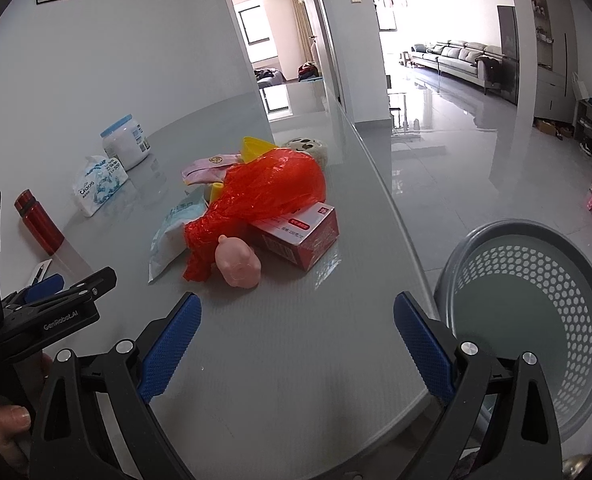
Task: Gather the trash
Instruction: 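Reach the right tool to the pink pig head and close on it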
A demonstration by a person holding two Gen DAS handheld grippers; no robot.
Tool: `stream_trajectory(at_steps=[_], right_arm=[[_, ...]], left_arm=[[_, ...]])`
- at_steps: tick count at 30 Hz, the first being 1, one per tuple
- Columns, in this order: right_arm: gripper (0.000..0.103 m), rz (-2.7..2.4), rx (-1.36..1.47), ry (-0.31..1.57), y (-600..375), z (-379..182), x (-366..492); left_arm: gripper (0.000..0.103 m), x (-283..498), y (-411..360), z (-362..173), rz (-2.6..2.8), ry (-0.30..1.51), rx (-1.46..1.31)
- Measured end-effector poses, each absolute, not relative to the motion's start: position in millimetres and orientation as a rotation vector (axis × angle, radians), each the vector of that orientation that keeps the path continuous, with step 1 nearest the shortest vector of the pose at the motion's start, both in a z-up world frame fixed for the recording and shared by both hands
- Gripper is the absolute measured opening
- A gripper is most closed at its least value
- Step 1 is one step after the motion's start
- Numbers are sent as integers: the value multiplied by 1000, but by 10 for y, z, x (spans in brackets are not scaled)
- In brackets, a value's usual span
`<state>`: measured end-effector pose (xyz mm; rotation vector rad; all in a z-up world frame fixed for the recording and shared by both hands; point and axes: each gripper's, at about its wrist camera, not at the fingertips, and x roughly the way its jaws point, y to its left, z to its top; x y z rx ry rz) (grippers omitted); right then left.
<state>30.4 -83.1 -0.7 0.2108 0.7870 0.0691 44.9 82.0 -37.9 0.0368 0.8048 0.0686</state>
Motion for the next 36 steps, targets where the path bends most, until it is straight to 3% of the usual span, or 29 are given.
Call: stream_trajectory(at_steps=[22,23,25,32,36], right_arm=[[91,28,120,856,-313,-303,912],[89,27,113,858,-290,-308,926],[75,29,101,873,-263,-330,954],[65,32,96,887,-184,-384,1042],[52,36,96,897,-126,-413,1116]], left_arm=[[97,779,1026,-537,1,804,27],[97,784,1031,-546,-1,805,23],[97,805,1063,-562,-2,810,11],[97,816,1089,-590,-7,811,-3],[97,823,1095,-602,-10,813,-6]])
